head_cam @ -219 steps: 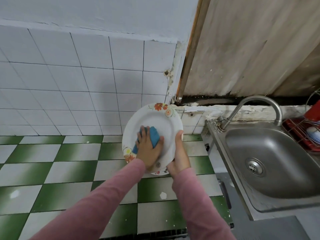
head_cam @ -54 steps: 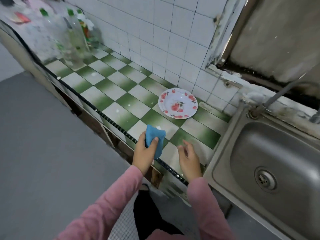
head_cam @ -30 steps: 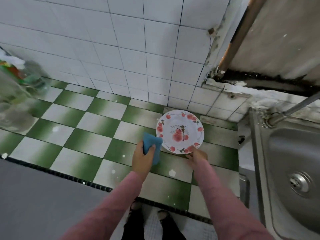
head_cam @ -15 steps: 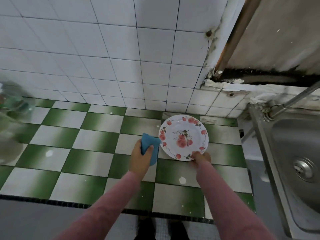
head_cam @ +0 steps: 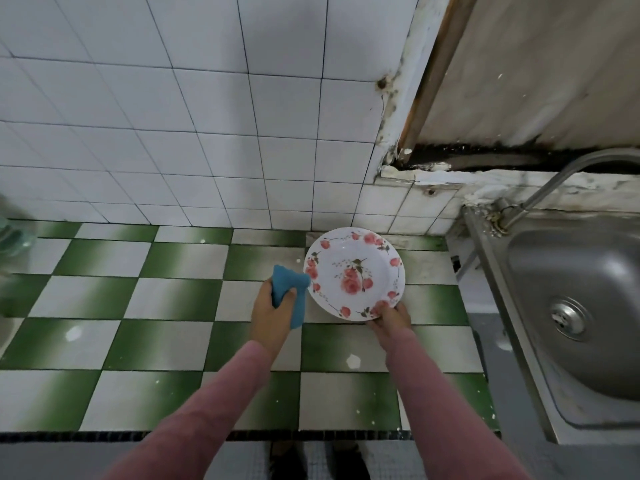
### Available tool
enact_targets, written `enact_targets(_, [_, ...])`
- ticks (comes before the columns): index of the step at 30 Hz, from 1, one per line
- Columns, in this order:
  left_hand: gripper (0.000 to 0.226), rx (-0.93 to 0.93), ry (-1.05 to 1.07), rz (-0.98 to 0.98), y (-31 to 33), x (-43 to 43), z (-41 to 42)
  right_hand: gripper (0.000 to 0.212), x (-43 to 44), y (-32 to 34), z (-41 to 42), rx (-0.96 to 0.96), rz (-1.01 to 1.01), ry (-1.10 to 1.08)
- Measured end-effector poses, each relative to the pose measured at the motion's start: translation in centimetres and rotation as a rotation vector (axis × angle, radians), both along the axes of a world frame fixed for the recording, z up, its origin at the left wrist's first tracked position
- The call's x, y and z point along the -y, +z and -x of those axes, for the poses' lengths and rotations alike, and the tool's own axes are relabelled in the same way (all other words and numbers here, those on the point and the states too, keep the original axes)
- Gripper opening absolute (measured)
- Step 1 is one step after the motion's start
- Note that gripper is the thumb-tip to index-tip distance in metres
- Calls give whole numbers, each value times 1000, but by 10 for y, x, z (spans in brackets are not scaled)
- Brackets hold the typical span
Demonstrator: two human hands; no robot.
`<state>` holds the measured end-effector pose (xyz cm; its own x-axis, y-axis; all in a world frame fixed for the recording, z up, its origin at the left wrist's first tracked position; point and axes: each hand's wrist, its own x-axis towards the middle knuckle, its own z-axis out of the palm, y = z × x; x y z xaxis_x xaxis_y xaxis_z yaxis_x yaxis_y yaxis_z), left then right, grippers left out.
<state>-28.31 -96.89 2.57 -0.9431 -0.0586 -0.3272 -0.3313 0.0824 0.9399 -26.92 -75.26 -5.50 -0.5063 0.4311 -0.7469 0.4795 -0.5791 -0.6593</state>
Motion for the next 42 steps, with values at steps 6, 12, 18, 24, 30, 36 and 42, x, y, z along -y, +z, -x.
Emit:
enact_targets(6, [31,-49,-58,-27,14,-11,2,31,-9,28,-21,-89,-42,-98])
enact_targets(12, [27,-61,-147,-36,26,-43,-2,29,-31,73,-59,-206,-58,-235])
enact_targets(18, [26,-96,-256,-55,49,-96,-5,33,-74,120,-95,-301,-92,-442])
enact_targets(24, [25,-143,-414,-28,75,-165,-25,33,-124,153,-145,-346,-108,-633])
enact_targets(30, [25,-151,-529,-79,89,-250,-66,35,-188,165,-204,-279,-236,-719])
enact_targets(36, [29,-144,-624,-91,92,-321,-103,28,-242,170,-249,-210,-437,-743])
enact_targets(42, [31,-172,-696,-58,93,-371,-120,20,-279,175,-262,-93,-686,-645])
